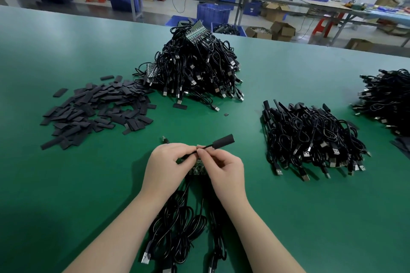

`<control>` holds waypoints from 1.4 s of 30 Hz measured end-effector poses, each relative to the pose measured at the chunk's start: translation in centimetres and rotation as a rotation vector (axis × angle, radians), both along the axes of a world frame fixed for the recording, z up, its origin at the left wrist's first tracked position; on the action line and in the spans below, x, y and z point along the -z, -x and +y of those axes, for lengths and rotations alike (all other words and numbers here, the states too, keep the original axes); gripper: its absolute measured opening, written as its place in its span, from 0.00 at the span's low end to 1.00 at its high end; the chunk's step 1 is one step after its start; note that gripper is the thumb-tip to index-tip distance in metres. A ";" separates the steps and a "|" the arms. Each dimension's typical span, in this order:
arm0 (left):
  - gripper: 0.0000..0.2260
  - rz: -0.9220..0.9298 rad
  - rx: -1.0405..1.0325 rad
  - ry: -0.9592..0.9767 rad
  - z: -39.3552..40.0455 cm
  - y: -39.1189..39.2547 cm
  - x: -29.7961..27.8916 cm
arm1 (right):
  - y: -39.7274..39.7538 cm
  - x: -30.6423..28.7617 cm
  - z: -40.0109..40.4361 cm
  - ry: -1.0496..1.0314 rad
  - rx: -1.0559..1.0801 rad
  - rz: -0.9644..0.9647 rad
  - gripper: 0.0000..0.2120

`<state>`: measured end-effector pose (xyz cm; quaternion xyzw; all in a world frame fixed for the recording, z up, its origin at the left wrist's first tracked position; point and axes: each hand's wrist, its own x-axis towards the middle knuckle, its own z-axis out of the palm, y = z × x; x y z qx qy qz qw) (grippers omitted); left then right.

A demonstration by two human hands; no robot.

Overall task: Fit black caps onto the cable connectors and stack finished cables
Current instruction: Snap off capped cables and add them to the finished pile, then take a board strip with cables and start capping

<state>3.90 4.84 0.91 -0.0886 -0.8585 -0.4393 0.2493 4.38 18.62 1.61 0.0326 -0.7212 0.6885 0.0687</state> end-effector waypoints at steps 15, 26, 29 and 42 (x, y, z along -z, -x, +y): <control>0.22 -0.136 -0.024 -0.088 0.1 -0.1 0.5 | 6.4 -11.4 14.0 -0.083 0.564 0.061 0.08; 0.18 -0.217 -0.040 -0.043 0.1 0.1 0.6 | 11.0 -7.8 20.0 -1.419 0.423 -0.490 0.27; 0.18 -0.240 -0.070 0.052 0.0 0.4 0.7 | 9.5 -7.7 17.3 -1.608 0.683 -0.193 0.22; 0.02 -0.264 0.007 0.048 -0.3 0.7 0.7 | 2.2 -1.0 1.2 -0.710 -0.070 -0.117 0.06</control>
